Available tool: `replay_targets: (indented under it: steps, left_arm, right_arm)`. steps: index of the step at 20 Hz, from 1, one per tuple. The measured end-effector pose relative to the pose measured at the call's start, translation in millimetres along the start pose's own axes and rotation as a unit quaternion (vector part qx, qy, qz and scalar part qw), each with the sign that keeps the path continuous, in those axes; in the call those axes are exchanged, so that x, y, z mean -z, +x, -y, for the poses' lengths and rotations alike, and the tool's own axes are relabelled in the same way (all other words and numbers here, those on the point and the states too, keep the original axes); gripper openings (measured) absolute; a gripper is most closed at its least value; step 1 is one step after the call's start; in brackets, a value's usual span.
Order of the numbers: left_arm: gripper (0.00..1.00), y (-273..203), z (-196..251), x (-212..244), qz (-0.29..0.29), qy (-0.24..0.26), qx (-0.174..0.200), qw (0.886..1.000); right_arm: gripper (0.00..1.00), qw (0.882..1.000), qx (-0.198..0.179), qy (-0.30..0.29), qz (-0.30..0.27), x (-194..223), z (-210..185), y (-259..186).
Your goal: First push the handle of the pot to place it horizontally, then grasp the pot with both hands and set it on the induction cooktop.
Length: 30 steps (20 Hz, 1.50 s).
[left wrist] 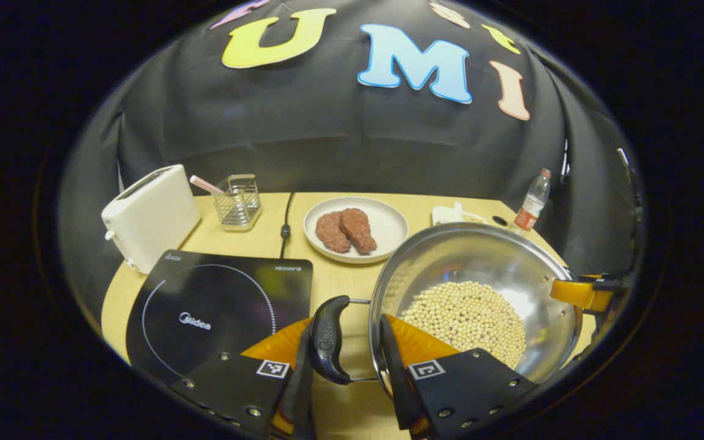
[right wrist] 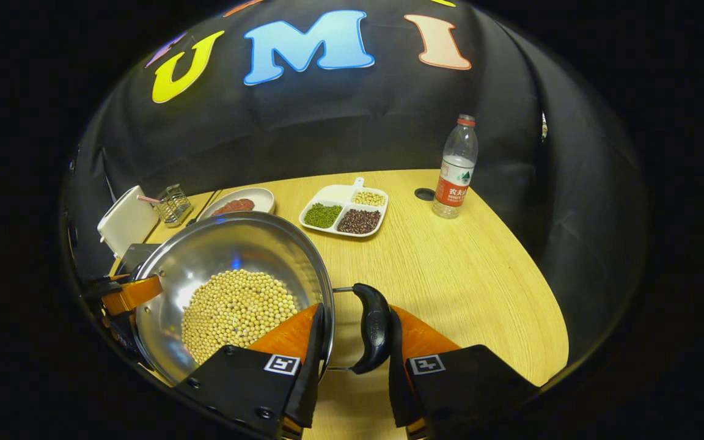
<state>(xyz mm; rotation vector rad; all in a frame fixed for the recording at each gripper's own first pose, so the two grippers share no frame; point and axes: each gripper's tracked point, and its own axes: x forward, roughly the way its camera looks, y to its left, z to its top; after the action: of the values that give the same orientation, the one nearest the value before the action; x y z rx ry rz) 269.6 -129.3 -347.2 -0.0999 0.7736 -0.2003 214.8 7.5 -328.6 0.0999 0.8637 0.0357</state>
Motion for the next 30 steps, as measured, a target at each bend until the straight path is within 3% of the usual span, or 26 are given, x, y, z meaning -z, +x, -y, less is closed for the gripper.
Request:
replay_targets:
  steps: [1,10,27,28,29,30]
  left_arm:
    - [0.52,-5.6,-3.6,-3.3,0.004,-0.001,0.000,1.000]
    - [0.55,-40.8,-45.8,-15.7,0.014,-0.002,-0.014,1.000]
    - [0.55,-65.2,-131.4,-21.2,0.026,-0.007,-0.029,0.999]
    - [0.55,-64.7,-136.7,-20.6,0.026,-0.007,-0.029,0.999]
    - [0.55,-64.9,-141.6,-20.4,0.027,-0.009,-0.029,0.999]
    - [0.55,-64.8,-146.8,-19.1,0.026,-0.010,-0.030,0.999]
  right_arm:
    - [0.47,1.000,-0.002,-0.002,0.003,-3.3,-4.5,-3.9]
    - [0.50,1.000,-0.016,-0.006,0.011,-10.0,-48.1,-25.9]
    - [0.47,0.999,-0.035,-0.012,0.014,-16.5,-128.7,-39.3]
    - [0.51,0.999,-0.035,-0.011,0.014,-16.5,-133.4,-38.4]
    - [0.47,0.999,-0.035,-0.011,0.014,-16.9,-137.6,-38.1]
    - [0.51,0.999,-0.036,-0.012,0.014,-14.5,-143.3,-35.6]
